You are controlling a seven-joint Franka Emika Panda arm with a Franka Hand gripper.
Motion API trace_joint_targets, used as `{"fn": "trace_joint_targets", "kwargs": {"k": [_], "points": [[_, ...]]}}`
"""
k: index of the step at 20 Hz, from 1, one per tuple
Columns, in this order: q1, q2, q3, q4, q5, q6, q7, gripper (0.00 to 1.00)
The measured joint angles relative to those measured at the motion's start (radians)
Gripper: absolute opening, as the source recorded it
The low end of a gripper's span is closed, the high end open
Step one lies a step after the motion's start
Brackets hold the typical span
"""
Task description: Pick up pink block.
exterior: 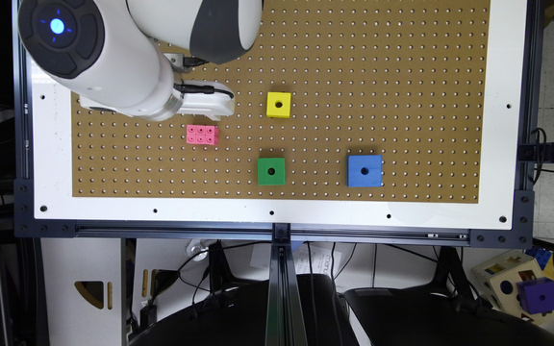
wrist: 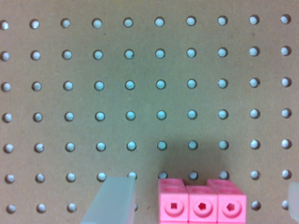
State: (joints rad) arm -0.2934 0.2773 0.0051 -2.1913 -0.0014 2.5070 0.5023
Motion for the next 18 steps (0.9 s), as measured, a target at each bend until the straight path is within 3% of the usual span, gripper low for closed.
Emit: {"fn": "trace_joint_targets", "kwargs": {"k": [2, 5, 9, 11, 18], "points": [[0.000, 0.011, 0.001, 0.005, 0.0000, 0.002, 0.000, 1.00], [0.000, 0.075, 0.006, 0.029, 0.0000, 0.046, 0.001, 1.00], [0.001, 0.169, 0.021, 0.127, 0.0000, 0.052, 0.008, 1.00], [0.001, 0.191, 0.022, 0.152, 0.0000, 0.051, 0.008, 1.00], [0.001, 0.196, 0.024, 0.155, 0.0000, 0.050, 0.008, 1.00]]}}
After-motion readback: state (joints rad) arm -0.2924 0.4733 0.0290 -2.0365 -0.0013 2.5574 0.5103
